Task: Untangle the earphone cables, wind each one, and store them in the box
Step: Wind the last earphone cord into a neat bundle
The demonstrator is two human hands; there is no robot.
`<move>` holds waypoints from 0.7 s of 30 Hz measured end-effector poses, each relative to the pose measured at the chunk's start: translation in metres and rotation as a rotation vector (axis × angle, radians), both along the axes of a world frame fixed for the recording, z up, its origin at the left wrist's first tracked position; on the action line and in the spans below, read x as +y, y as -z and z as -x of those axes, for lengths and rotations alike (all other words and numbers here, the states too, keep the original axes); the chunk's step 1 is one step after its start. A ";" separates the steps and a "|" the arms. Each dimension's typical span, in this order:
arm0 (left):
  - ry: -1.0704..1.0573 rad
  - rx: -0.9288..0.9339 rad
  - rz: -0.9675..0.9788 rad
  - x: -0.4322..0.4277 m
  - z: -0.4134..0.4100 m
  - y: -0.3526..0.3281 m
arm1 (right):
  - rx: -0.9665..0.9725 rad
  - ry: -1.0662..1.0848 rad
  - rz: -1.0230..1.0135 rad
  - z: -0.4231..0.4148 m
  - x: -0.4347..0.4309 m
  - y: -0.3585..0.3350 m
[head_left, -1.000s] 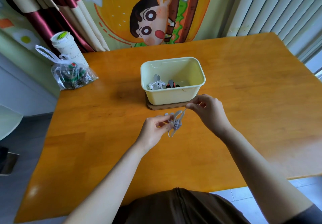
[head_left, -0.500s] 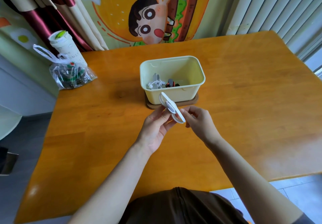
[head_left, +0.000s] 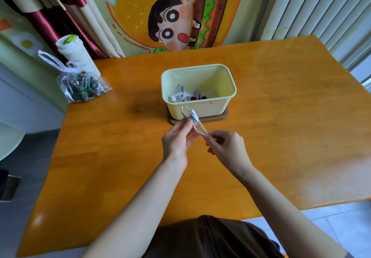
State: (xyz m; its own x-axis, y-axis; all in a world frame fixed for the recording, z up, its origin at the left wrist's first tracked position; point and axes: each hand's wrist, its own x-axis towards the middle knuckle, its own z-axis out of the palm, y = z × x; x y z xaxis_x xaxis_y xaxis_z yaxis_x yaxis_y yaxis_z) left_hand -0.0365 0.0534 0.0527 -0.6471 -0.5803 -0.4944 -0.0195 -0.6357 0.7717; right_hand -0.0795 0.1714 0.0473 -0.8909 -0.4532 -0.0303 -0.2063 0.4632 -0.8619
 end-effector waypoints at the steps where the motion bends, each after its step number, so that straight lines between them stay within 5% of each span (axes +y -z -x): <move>1: -0.004 -0.013 0.013 0.001 0.000 -0.001 | -0.002 -0.001 -0.008 -0.001 0.001 0.000; 8: 0.064 -0.120 0.297 0.003 0.000 0.003 | -0.006 -0.034 -0.079 -0.006 0.003 -0.001; 13: -0.070 -0.170 -0.150 0.003 0.005 -0.001 | 0.003 -0.084 -0.133 -0.009 0.000 -0.004; 21: 0.004 -0.168 0.026 -0.005 0.006 -0.006 | 0.034 -0.055 -0.126 -0.007 0.000 -0.010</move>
